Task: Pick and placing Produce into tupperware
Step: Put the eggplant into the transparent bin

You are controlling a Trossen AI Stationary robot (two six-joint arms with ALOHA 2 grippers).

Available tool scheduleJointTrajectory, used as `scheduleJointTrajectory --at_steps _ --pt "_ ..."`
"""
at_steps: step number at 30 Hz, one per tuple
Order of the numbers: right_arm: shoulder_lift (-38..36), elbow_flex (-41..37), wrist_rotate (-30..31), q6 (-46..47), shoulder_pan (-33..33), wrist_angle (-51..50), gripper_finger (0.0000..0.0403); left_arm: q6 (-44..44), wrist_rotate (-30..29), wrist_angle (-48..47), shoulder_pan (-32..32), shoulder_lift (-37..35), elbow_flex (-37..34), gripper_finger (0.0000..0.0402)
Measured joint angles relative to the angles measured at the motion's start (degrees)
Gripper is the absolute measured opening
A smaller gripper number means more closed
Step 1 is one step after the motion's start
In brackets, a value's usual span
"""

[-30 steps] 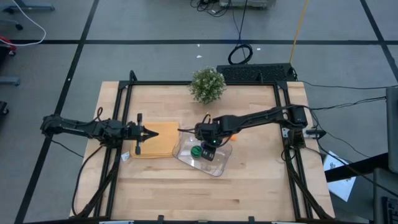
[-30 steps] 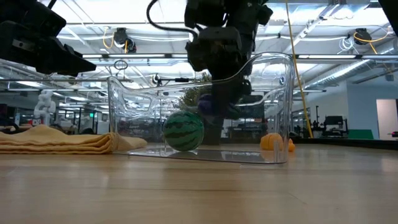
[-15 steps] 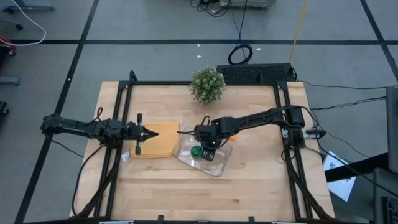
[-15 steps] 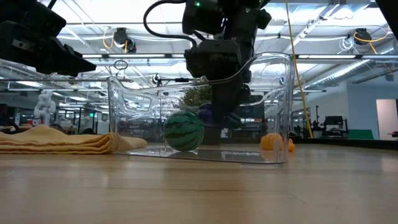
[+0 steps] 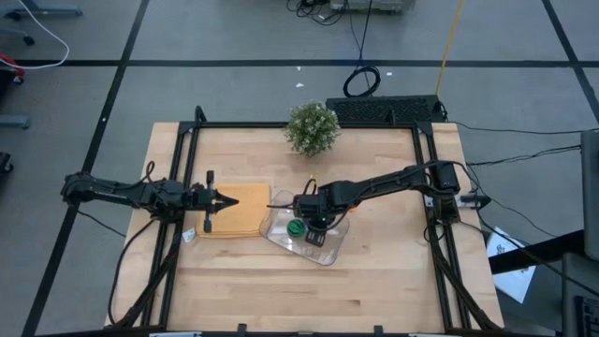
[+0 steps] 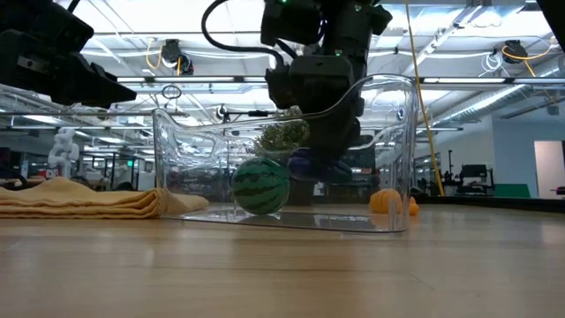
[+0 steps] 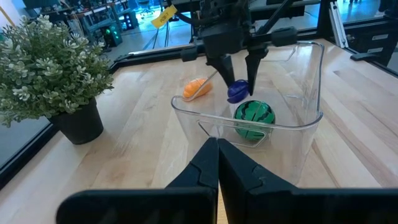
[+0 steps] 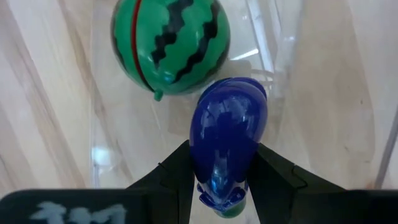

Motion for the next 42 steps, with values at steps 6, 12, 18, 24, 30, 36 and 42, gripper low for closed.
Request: scheduleJointTrajectory --at_steps 6,12,18,24,30,36,42 --pt "0.00 0.00 -0.03 0.03 -0.02 0.08 0.0114 0.00 0.00 0.00 0.02 -0.01 0.00 0.0003" --pt "0.00 0.00 -0.15 -0.29 0.07 -0.43 0.0114 0.12 0.00 0.00 0.01 0.00 0.00 0.0003" --pt "0.49 0.00 -0.02 -0.39 0.70 0.18 0.0114 0.20 0.00 0.00 0.00 0.00 0.00 0.0003" --pt "2.93 0.05 1.23 -1.08 1.47 0.88 0.0114 0.19 0.01 0.00 0.01 -0.01 0.00 0.0003" --pt "3.02 0.00 3.08 -1.28 1.44 1.05 0.0114 0.13 0.07 0.00 0.01 -0.02 0.00 0.0003" --pt "3.69 0.00 3.01 -1.66 1.62 1.05 0.0114 0.17 0.09 0.00 0.00 -0.02 0.00 0.0003" --pt "3.78 0.00 2.82 -2.12 1.60 1.24 0.0114 0.09 0.17 -0.04 0.00 0.00 0.00 0.0003"
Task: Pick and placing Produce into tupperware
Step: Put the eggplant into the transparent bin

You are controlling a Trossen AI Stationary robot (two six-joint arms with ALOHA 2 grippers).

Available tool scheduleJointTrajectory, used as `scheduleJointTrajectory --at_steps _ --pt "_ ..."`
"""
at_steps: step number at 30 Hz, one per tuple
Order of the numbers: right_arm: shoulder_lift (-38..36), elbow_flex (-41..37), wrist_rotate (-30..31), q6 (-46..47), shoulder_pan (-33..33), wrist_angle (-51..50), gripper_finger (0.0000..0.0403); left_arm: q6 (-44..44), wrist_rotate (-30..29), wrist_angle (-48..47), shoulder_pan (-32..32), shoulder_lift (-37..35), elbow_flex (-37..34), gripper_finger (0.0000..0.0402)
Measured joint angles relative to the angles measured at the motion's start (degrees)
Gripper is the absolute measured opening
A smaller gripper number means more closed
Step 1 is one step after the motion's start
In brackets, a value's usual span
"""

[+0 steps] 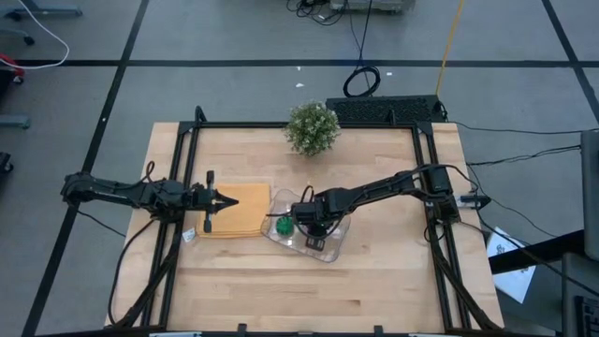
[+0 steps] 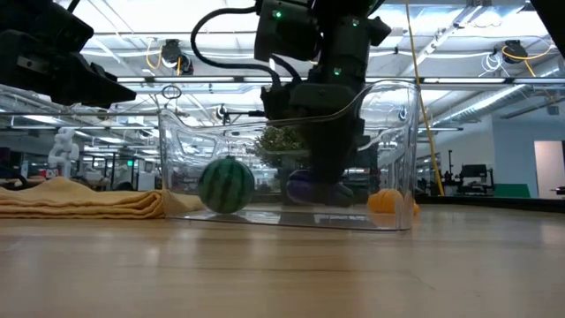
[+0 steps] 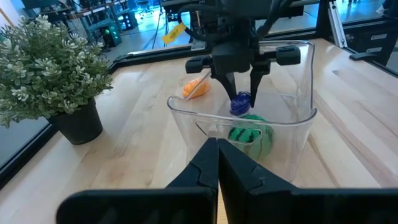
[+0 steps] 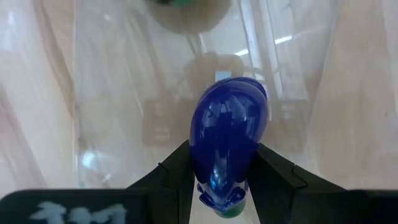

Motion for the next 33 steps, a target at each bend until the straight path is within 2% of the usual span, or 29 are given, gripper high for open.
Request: scheduleJointTrajectory --at_steps 21,33 --pt "1.66 0.11 0.39 -2.17 -0.15 1.83 0.0114 -0.25 0.24 0.00 0.01 -0.01 0.00 0.0003" --pt "1.68 0.11 -1.20 -2.17 -0.22 1.66 0.0130 -0.31 0.26 -0.02 0.01 0.00 0.00 0.0003"
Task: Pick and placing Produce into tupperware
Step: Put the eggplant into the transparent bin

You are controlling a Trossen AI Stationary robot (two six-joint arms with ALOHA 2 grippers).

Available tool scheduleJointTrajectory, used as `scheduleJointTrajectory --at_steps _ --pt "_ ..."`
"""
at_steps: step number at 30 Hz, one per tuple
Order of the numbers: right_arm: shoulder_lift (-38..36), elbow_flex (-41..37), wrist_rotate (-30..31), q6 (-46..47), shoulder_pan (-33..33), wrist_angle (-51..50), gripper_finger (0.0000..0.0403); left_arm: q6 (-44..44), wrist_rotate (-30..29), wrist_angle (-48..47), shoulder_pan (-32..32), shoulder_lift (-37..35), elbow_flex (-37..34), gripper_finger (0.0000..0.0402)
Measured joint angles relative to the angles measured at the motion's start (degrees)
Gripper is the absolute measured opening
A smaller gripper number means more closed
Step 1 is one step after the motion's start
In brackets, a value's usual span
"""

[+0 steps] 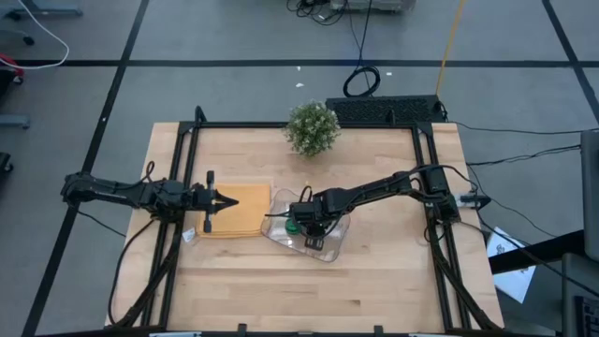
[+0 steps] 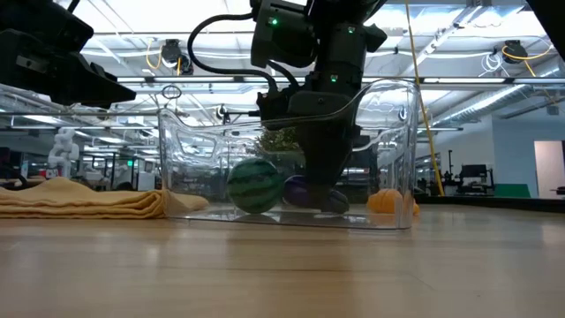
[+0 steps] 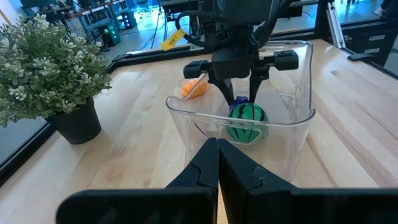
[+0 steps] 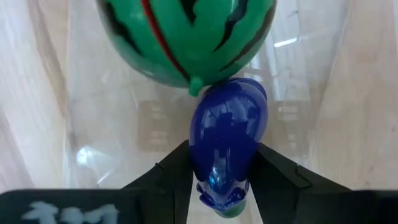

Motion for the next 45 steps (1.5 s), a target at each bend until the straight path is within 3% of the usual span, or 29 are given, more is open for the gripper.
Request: scheduleJointTrajectory --at_steps 8,21,45 --pt "0.02 -0.02 -0.24 0.01 0.02 -0.17 0.0134 0.00 0.02 -0.01 0.00 -0.01 0.00 0.0003" --pt "0.11 -0.11 -0.36 0.91 0.02 -0.41 0.0199 -0.02 0.02 0.00 0.01 -0.01 0.00 0.0003" --pt "-0.02 1.87 5.62 0.72 1.96 -1.51 0.0204 -0.44 0.02 0.00 0.00 -0.02 0.00 0.0003"
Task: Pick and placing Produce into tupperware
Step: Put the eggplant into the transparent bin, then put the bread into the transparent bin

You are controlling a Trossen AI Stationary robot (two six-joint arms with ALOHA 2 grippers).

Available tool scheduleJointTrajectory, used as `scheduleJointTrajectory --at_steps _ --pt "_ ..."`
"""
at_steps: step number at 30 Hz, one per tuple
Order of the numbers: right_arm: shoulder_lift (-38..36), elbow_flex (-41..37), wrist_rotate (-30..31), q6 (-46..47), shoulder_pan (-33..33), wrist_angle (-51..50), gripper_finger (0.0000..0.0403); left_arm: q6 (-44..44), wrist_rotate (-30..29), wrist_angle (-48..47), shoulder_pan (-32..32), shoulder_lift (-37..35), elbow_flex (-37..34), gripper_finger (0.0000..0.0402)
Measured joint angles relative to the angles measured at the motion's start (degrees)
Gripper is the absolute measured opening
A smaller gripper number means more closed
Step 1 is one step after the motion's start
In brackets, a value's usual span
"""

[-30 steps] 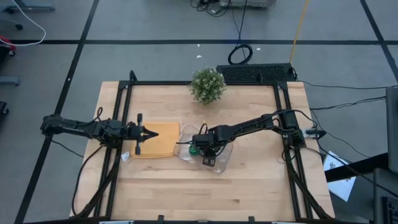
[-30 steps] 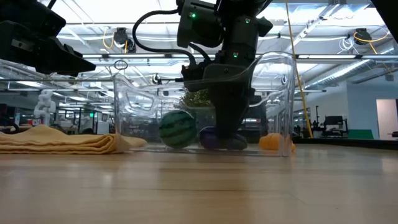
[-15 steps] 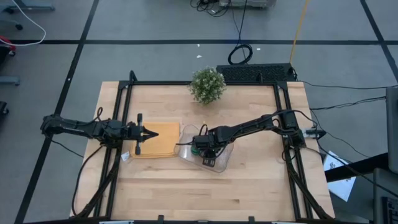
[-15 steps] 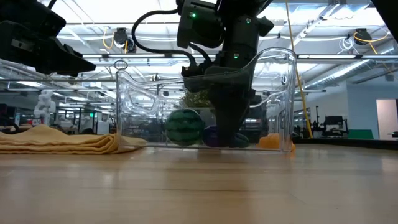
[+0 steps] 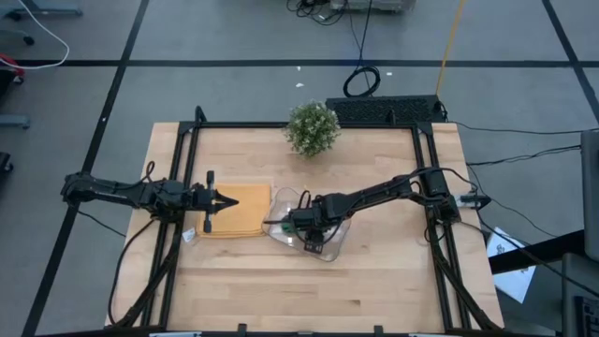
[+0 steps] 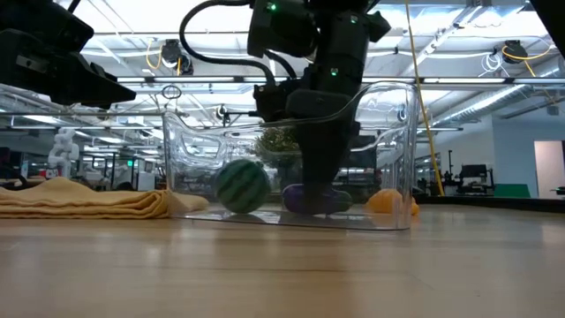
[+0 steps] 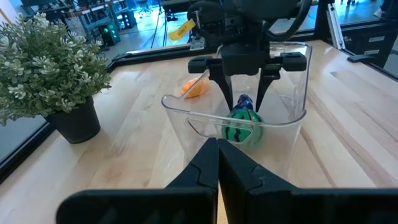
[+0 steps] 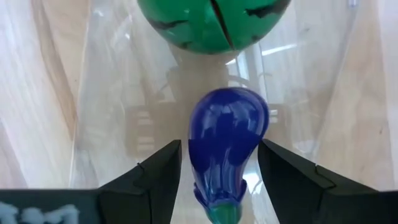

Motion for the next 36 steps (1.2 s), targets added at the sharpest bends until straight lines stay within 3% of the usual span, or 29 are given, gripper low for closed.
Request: scheduleJointTrajectory --at_steps 21,36 --pt "-1.61 3.38 1.83 -1.01 -0.04 -4.04 0.0201 -0.04 0.00 -0.02 0.01 -0.01 0.00 0.0003" --pt "-4.28 3.38 1.63 -0.85 -0.13 -5.14 0.0158 -0.04 0.00 0.02 -0.01 0.00 0.00 0.0003"
